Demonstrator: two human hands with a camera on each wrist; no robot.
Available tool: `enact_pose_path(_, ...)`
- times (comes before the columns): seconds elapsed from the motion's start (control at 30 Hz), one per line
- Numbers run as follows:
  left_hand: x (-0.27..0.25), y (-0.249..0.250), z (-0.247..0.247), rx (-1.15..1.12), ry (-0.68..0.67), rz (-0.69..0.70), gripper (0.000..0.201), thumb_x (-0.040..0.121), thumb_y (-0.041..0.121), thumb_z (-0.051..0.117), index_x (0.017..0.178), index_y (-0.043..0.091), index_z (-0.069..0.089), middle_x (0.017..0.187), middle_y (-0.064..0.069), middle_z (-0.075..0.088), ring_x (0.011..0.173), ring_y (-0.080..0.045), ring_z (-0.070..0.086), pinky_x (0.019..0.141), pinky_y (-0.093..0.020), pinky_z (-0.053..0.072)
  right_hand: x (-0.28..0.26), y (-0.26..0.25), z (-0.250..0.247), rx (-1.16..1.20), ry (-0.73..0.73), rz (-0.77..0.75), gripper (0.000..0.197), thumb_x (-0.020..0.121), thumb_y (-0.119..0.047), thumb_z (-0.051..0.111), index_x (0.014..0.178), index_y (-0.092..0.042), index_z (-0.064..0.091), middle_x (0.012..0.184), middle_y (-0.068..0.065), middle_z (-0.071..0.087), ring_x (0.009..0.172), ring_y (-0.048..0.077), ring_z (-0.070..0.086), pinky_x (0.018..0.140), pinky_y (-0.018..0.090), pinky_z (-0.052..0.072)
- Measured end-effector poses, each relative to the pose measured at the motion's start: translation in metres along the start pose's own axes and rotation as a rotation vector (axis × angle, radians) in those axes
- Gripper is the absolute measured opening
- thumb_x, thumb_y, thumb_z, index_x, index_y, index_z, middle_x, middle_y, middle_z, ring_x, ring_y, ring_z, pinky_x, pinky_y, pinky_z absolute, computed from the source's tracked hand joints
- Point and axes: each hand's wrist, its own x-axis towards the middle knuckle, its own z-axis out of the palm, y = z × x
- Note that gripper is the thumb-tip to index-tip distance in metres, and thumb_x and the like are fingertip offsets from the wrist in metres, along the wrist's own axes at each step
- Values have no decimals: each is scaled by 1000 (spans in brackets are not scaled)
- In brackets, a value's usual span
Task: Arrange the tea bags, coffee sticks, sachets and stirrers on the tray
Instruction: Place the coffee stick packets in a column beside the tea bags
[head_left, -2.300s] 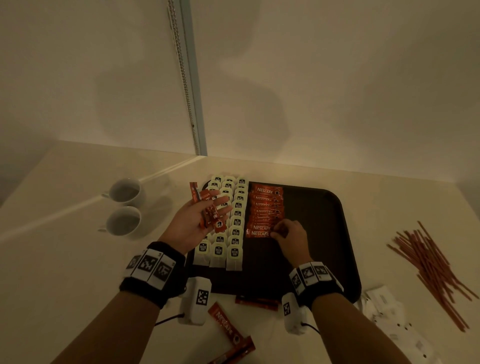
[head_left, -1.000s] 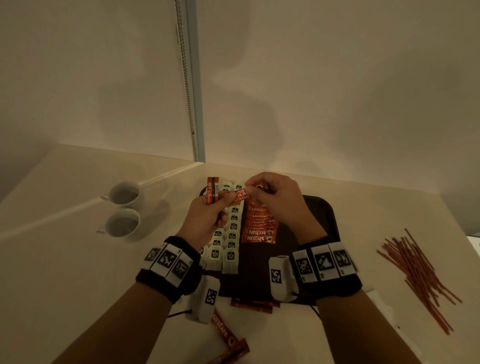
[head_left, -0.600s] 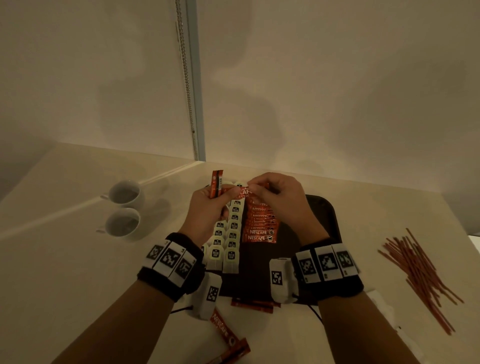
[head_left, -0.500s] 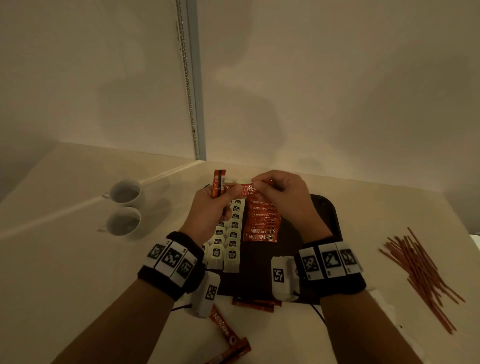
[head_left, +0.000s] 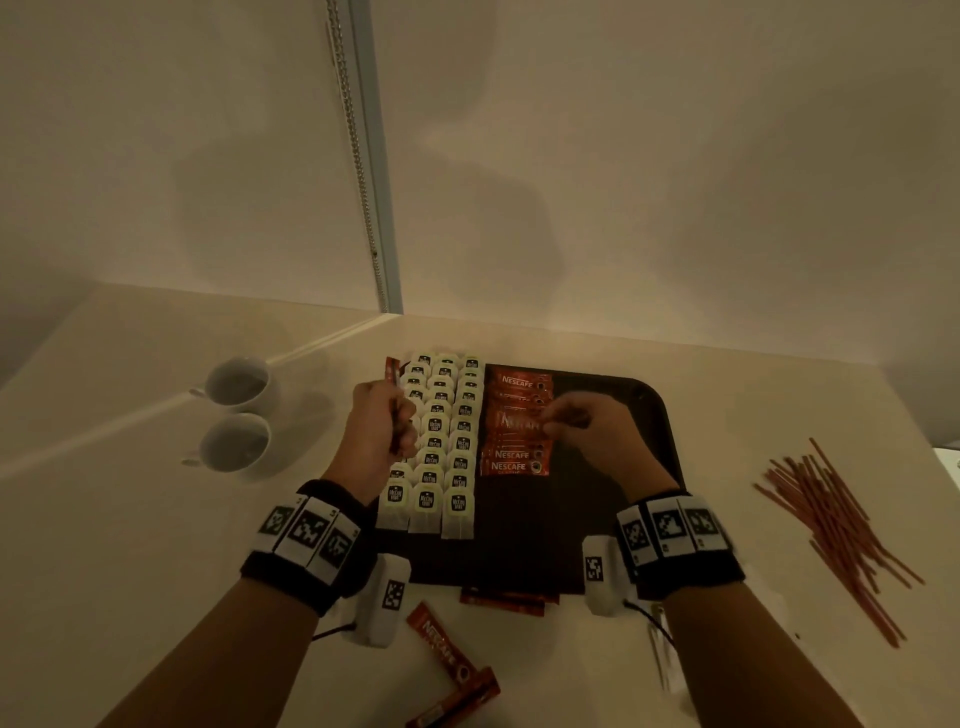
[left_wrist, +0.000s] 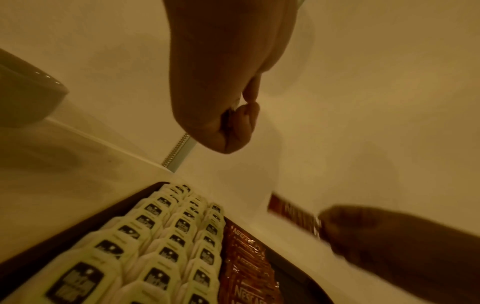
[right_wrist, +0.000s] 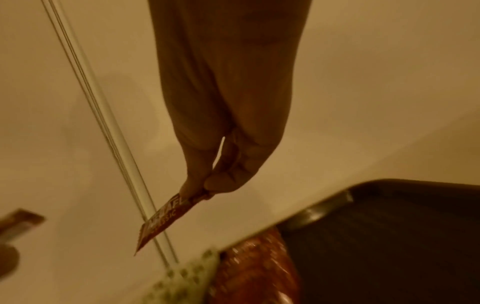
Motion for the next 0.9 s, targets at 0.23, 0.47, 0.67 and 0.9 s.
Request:
enact_pose_path(0.23,-4,-1,-15,97,11,10,12,91,10,37,85,14,47,71,-2,52,52,-14,46,47,-26,34,-13,56,42,55,-153,204,10,83,-11,67,89,-19,65,102,-13,56,98,3,50,94,27,40)
enact_pose_path(0.47,-5,-5,-19,97,37,3,13,94,12,41,87,14,51,70,-1,57,49,-11,52,50,-25,40,-3,62,63,23,8,197,13,84,-11,66,95,-15,63,106,-9,55,99,5,48,86,19,39)
enact_pose_path(0.67,-7,-2,-16,59,28,-3,12,94,8,42,90,10,54,76,-5,58,56,-13,56,46,-21,43,3,65,71,-52,108,201,15,83,-15,67,97,-17,62,110,-2,53,103,11,51,94,28,40)
enact_pose_path(0.9,-11,-1,-14,187,3,2,8,92,15,57,97,15,64,75,-4,59,63,-14,58,52,-21,46,1,67,72,-104,157,209,20,83,-19,69,100,-15,60,103,-5,46,96,9,49,87,22,39)
